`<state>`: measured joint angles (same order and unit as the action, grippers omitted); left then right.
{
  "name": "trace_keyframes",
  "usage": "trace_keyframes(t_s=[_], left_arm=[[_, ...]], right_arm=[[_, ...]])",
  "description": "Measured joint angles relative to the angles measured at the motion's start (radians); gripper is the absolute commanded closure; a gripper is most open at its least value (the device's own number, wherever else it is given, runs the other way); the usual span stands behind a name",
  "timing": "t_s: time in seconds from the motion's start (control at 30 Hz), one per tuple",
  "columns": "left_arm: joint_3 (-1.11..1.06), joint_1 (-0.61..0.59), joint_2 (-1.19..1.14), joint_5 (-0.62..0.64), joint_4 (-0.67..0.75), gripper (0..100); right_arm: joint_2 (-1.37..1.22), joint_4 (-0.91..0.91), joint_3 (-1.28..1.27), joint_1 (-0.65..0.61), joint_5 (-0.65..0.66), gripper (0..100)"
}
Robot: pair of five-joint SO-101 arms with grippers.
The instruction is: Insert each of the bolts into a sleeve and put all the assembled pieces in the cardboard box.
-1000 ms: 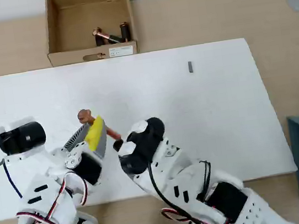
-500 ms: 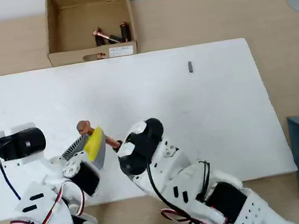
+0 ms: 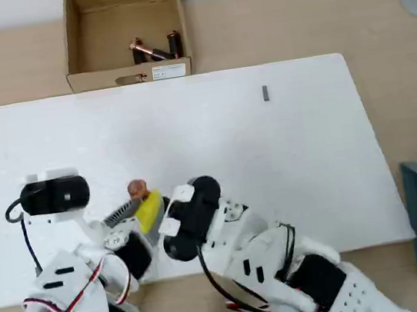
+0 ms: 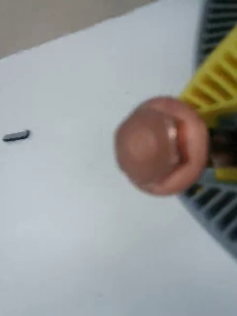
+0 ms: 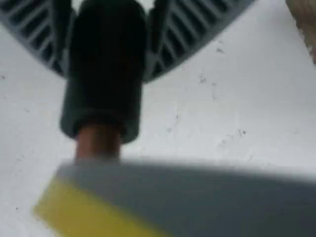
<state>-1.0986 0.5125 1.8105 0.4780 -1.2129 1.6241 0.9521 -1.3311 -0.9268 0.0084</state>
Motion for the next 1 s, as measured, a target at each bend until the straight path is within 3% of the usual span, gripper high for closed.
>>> trace_keyframes(t_s=[0.13,0.33,0.7,1.0], left_arm=[[0.002,0.002,0.005,0.003,-0.04,98],[0.002,0.002,0.005,0.003,-0.06,81],[0.0,0.003,0.005,0.002,-0.061,81],[0.002,-0.161,0.005,-0.146,-0.061,81]], right_arm=[[0.0,0.0,0.0,-0.005,0.002,98.9],[0.0,0.0,-0.002,-0.003,0.0,98.9],[0.0,0.0,-0.002,-0.003,-0.002,98.9],[-0.002,0.0,-0.002,-0.003,0.0,98.9]])
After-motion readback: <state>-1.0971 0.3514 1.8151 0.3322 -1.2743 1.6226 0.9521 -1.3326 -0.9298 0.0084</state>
